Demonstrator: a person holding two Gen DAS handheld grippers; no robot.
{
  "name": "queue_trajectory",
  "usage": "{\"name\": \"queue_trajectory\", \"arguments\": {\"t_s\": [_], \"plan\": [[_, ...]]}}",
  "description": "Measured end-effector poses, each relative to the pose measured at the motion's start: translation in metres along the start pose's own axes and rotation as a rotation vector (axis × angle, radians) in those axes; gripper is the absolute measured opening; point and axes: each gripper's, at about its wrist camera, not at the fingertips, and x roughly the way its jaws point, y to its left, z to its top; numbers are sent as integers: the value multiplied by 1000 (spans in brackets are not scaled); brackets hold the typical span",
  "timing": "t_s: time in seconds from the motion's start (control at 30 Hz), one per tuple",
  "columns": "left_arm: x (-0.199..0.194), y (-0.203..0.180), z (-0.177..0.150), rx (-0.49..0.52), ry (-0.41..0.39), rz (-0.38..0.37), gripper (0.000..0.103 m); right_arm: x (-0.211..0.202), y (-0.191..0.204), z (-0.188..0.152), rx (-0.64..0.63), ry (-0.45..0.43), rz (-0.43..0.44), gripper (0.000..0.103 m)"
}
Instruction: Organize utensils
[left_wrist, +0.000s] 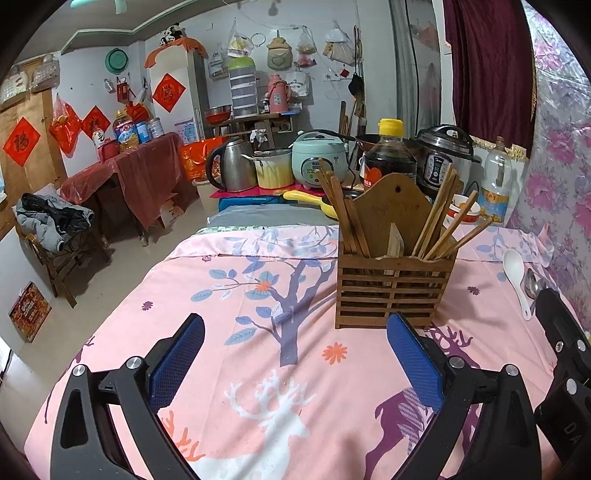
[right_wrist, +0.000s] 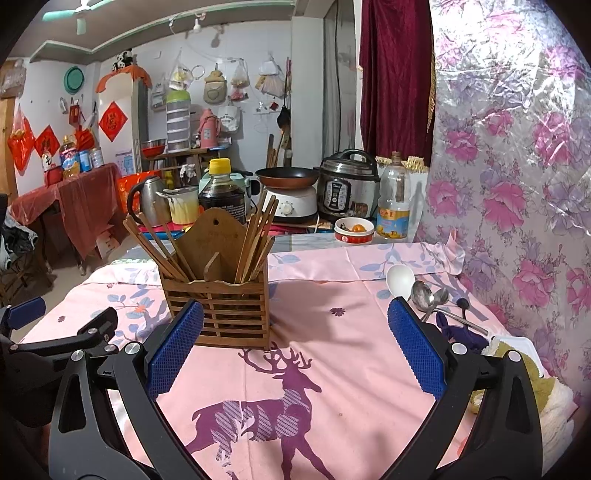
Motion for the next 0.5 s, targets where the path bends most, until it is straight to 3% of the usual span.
{"name": "queue_trajectory", "arguments": {"t_s": [0.5], "plan": [[1, -2, -2, 13, 1, 5, 97, 0, 0, 0, -1, 1, -1, 96]]}}
